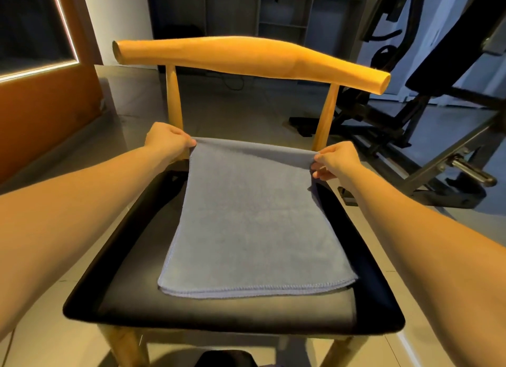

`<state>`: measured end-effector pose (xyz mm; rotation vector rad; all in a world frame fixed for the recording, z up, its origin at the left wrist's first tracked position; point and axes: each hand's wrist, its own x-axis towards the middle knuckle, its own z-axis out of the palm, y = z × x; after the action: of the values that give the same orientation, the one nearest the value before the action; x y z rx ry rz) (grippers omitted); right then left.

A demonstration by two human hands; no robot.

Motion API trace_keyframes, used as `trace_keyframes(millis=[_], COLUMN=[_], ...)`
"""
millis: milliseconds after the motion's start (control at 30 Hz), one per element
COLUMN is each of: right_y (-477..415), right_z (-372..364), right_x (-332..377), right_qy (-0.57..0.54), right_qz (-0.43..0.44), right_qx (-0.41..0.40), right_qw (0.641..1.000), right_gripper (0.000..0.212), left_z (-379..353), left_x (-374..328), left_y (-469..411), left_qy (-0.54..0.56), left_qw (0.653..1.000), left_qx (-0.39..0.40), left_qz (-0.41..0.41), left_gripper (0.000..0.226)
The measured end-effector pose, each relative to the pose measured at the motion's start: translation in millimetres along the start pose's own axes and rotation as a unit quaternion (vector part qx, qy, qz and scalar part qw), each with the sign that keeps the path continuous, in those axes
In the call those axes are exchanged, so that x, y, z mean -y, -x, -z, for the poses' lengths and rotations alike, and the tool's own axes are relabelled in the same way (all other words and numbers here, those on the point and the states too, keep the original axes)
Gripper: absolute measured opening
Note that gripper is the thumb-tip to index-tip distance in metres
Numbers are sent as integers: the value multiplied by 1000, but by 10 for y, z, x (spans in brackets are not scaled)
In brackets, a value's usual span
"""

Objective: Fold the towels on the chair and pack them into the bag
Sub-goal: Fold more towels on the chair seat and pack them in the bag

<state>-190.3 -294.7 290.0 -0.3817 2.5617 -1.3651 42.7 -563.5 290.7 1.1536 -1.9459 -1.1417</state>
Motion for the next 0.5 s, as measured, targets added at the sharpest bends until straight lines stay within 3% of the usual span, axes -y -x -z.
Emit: trace_keyframes(millis=[267,500], right_y=[676,1556], right_z=[470,779], right_x=[71,-269], right_qy=[-24,-22], right_qz=[86,131], right_qx=[-7,25], right_qw=[996,991], right_gripper=[12,12], left_z=[417,770], left_x=[-62,214], left_y=[731,1505], left_qy=[42,22], left_qw=[993,986], left_qx=[-12,55], left_qz=[-108,-156], left_gripper=[18,4])
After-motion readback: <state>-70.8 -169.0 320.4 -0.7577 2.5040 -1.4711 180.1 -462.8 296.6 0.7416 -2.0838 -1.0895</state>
